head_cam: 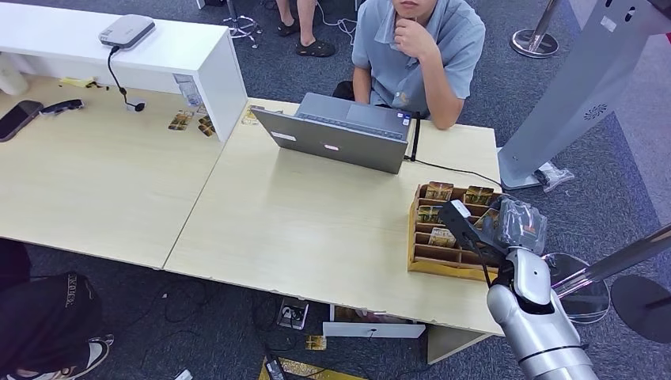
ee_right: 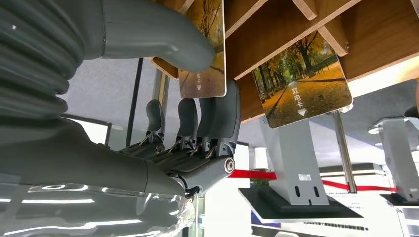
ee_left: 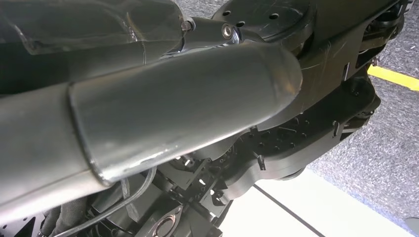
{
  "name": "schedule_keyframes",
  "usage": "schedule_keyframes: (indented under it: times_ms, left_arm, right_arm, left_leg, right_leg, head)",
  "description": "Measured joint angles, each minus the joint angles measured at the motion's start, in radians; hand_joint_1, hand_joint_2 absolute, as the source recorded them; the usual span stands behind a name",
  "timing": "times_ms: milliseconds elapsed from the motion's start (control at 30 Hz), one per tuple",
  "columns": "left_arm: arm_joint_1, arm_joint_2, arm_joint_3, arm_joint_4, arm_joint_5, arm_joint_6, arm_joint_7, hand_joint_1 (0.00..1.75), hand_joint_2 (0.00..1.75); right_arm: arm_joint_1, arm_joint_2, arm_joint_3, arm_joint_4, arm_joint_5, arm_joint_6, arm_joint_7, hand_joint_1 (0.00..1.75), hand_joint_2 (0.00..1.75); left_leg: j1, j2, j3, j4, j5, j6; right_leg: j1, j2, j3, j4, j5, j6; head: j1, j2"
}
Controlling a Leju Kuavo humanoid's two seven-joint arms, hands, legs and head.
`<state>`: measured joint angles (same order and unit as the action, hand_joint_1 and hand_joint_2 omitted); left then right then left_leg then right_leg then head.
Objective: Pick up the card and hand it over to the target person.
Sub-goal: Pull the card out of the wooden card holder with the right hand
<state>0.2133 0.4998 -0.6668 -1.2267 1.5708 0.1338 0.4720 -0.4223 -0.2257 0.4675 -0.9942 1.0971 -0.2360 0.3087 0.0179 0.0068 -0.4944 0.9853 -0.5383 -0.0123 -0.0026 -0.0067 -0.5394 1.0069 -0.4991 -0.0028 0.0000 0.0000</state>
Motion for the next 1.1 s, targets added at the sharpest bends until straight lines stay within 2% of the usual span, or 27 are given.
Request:
schedule_keyframes:
  times_ms: [133, 233, 300, 1100]
  left_arm:
    - [0.000, 0.000, -0.001, -0.001, 0.000, 0.000, 0.000, 0.00, 0.00]
    - [0.000, -0.001, -0.001, -0.001, 0.000, 0.000, 0.000, 0.00, 0.00]
    - [0.000, -0.002, -0.001, -0.001, 0.000, 0.000, 0.001, 0.00, 0.00]
    - [-0.002, -0.005, -0.006, 0.002, 0.000, -0.006, 0.000, 0.00, 0.00]
  right_arm:
    - [0.000, 0.000, -0.001, -0.002, 0.000, -0.004, -0.001, 1.31, 1.75]
    - [0.001, -0.001, -0.002, -0.005, 0.001, -0.008, -0.002, 1.63, 1.75]
    - [0.002, -0.002, -0.002, -0.007, 0.002, -0.010, -0.003, 1.75, 1.75]
    - [0.016, -0.011, -0.028, -0.075, 0.034, -0.070, -0.007, 1.75, 1.75]
  left_leg:
    - [0.000, 0.000, 0.000, 0.000, 0.000, 0.000]
    - [0.000, 0.000, 0.000, 0.000, 0.000, 0.000]
    - [0.000, 0.000, 0.000, 0.000, 0.000, 0.000]
    - [-0.001, 0.002, -0.001, 0.000, 0.000, 0.000]
  right_leg:
    - [0.000, 0.000, 0.000, 0.000, 0.000, 0.000]
    - [0.000, 0.000, 0.000, 0.000, 0.000, 0.000]
    - [0.000, 0.000, 0.000, 0.000, 0.000, 0.000]
    - [-0.001, 0.002, -0.002, 0.001, 0.000, 0.000]
  head:
    - [0.000, 0.000]
    - [0.000, 0.000]
    - [0.000, 0.000]
    - [0.000, 0.000]
